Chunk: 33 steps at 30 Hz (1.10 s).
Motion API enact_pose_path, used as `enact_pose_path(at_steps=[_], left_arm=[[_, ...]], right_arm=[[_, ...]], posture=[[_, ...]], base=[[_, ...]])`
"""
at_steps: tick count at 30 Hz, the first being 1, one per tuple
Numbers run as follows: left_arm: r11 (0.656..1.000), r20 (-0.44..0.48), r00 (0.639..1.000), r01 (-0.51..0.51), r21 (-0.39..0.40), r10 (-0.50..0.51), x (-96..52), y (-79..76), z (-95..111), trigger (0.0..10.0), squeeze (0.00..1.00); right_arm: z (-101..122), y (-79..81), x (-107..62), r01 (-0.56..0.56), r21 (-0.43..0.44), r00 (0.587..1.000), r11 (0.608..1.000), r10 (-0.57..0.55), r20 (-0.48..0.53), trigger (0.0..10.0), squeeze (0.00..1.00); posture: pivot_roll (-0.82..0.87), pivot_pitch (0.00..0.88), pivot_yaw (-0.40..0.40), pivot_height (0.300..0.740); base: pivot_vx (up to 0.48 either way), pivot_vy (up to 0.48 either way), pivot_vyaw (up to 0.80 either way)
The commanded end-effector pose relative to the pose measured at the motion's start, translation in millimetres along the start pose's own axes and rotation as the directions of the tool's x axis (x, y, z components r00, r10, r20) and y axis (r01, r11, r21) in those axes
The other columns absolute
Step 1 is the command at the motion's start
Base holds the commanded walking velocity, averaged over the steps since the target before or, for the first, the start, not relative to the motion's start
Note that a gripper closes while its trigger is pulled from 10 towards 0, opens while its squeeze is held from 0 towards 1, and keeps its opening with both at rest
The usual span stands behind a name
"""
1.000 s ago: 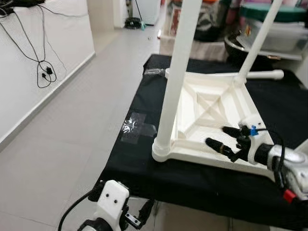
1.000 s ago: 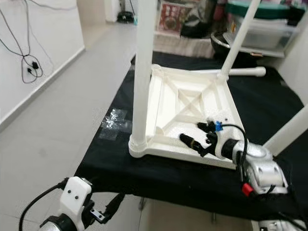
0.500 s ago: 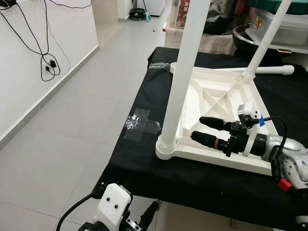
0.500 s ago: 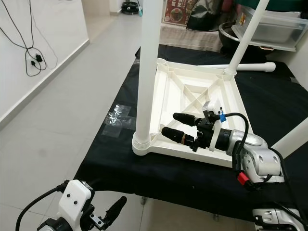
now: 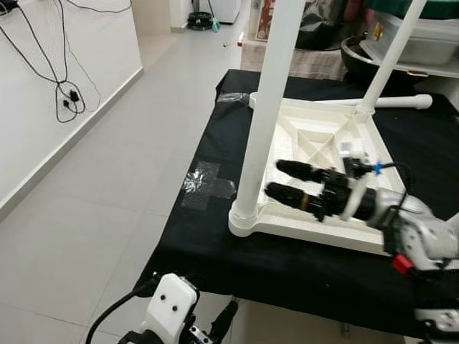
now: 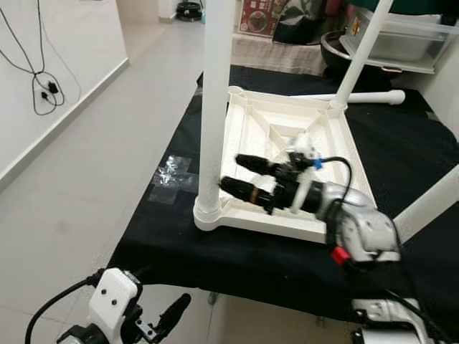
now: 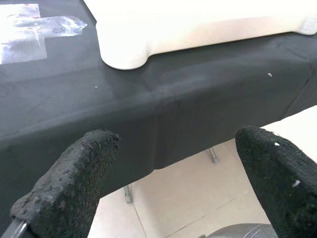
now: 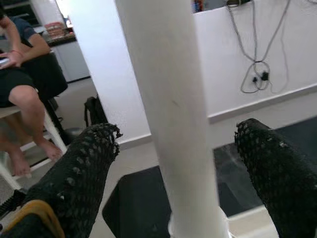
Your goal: Building children table
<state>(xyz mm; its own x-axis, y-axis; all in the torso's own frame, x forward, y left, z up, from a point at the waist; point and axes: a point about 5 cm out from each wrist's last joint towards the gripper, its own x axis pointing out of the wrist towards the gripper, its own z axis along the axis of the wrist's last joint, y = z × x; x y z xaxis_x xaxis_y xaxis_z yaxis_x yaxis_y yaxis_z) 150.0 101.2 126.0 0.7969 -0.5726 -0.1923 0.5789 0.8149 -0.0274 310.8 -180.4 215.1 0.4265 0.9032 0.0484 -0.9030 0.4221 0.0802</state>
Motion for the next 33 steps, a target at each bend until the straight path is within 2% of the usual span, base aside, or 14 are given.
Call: enact_pose_path(at_steps=[1,9,11,17,23,33], left_arm=[[1.000,-0.009,1.000,-0.005,-0.003,0.005,0.1,-1.1,-1.9,10.0,0.00],[0.998,0.048,0.998,-0.048,0.033,0.046,0.2,0.6,5.2,10.0,0.00],[0.996,0.081,0.994,-0.076,0.049,0.071,1.0,2.0,9.5,10.0,0.00],[0.994,0.097,0.992,-0.089,0.056,0.083,1.8,2.4,11.4,10.0,0.00],[0.994,0.103,0.992,-0.087,0.068,0.080,2.7,0.9,10.9,10.0,0.00],[0.994,0.102,0.992,-0.086,0.071,0.078,3.2,-0.4,10.6,10.0,0.00]], right_arm=[[4.3,1.7,2.7,-0.015,-0.007,1.000,1.000,0.015,0.009,10.0,0.00],[4.1,4.8,11.0,-0.043,-0.012,0.999,0.999,0.043,0.013,10.0,0.00],[3.8,6.8,20.1,-0.050,-0.014,0.999,0.999,0.050,0.021,10.0,0.00],[0.6,10.7,38.9,-0.050,-0.030,0.998,0.998,0.051,0.022,10.0,0.00],[3.2,4.8,55.5,0.024,-0.035,0.998,0.999,-0.022,0.055,10.0,0.00],[4.6,4.7,63.1,0.044,-0.042,0.996,0.998,-0.041,0.074,10.0,0.00]], posture=[[0.14,0.105,-0.119,0.740],[0.13,0.109,-0.123,0.740],[0.13,0.110,-0.122,0.740],[0.14,0.109,-0.126,0.740],[0.14,0.110,-0.130,0.740],[0.14,0.110,-0.136,0.740]], base=[[0.000,0.000,0.00],[0.000,0.000,0.00],[0.000,0.000,0.00],[0.000,0.000,0.00],[0.000,0.000,0.00],[0.000,0.000,0.00]])
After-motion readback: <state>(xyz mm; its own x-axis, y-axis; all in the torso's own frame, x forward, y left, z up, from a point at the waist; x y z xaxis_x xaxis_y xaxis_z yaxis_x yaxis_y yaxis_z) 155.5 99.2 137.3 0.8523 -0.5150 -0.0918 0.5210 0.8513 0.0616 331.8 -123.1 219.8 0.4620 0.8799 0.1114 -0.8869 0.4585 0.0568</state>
